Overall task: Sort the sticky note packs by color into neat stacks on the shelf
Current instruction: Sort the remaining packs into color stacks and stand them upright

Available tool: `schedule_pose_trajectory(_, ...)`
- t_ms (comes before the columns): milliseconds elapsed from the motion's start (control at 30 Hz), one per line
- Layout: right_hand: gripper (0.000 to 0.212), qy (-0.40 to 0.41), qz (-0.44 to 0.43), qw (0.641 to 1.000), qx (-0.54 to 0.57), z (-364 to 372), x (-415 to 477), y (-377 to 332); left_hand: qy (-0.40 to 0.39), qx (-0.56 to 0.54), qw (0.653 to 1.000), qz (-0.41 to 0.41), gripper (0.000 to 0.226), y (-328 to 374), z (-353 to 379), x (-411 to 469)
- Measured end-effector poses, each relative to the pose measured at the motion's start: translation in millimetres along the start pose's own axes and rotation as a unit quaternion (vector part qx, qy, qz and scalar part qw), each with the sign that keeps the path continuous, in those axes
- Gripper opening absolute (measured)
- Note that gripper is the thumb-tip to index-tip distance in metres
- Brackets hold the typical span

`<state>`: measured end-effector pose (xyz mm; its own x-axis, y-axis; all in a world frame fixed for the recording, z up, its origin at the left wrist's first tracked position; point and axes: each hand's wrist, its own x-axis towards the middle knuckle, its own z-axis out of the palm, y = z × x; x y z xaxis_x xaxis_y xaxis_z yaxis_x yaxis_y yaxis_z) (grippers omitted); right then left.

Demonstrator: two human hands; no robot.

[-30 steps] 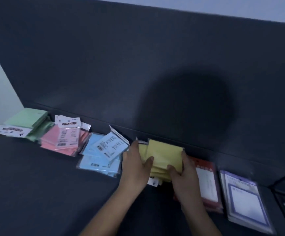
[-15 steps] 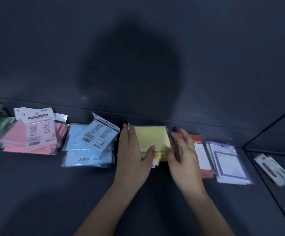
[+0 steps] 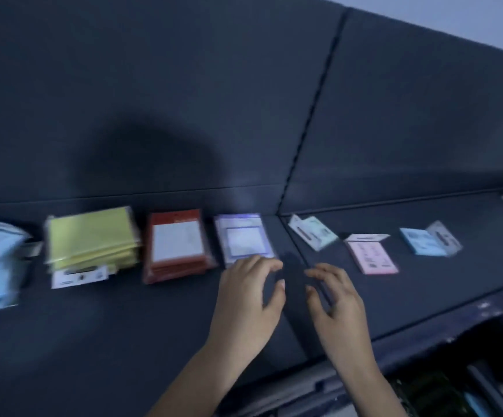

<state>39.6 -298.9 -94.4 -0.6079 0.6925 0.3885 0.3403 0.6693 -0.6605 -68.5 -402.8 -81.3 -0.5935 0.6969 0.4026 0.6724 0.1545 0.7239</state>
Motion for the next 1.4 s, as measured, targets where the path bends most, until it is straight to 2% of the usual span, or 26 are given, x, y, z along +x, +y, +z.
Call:
schedule_pose_trajectory(100, 0.03, 0.015, 0.032, 0.999, 0.013, -61, -16, 52, -0.085, 0.012, 0.996, 0.003, 0.026, 43, 65, -2)
schedule_pose_trajectory(200, 0.036, 0.043, 0.058, 0.997, 0.015, -121, -30, 102, -0.136, 0.01, 0.991, -0.003, 0.026, 84, 127, -4)
schedule_pose_trajectory(300, 0.036, 0.064, 0.091, 0.994, 0.008, -171, -46, 142, -0.159, -0.003, 0.987, -0.013, 0.028, 118, 170, -8)
schedule_pose_trajectory(400, 0.026, 0.071, 0.108, 0.992, 0.012, -203, -59, 166, -0.166, -0.009, 0.986, -0.029, 0.024, 138, 193, -10)
schedule_pose_trajectory(500, 0.03, 0.06, 0.124, 0.99, 0.032, -221, -64, 178, -0.169, -0.006, 0.984, -0.046, 0.023, 146, 207, -3)
schedule_pose_trajectory(700, 0.035, 0.045, 0.147, 0.987, 0.034, -232, -59, 194, -0.16, 0.041, 0.982, -0.087, 0.027, 139, 218, 27)
schedule_pose_trajectory(767, 0.032, 0.035, 0.157, 0.987, 0.023, -231, -48, 200, -0.149, 0.051, 0.981, -0.112, 0.033, 130, 220, 38)
schedule_pose_trajectory(900, 0.025, 0.065, 0.192, 0.979, -0.012, -222, -12, 216, -0.103, 0.041, 0.983, -0.148, 0.046, 114, 223, 62)
schedule_pose_trajectory(1033, 0.042, 0.036, 0.214, 0.975, -0.052, -208, 40, 229, -0.061, 0.021, 0.982, -0.179, 0.041, 90, 228, 94)
schedule_pose_trajectory(1167, 0.054, 0.015, 0.25, 0.963, -0.102, -197, 94, 246, -0.122, 0.049, 0.96, -0.247, 0.083, 74, 242, 125)
schedule_pose_trajectory(1233, 0.056, 0.018, 0.275, 0.952, -0.133, -193, 114, 258, -0.125, 0.072, 0.959, -0.244, 0.082, 72, 249, 135)
schedule_pose_trajectory(1333, 0.052, 0.003, 0.304, 0.937, -0.173, -186, 135, 277, -0.079, 0.094, 0.967, -0.222, 0.072, 63, 257, 146)
schedule_pose_trajectory(1400, 0.05, -0.018, 0.311, 0.931, -0.191, -181, 146, 290, -0.056, 0.101, 0.968, -0.224, 0.048, 59, 260, 152)
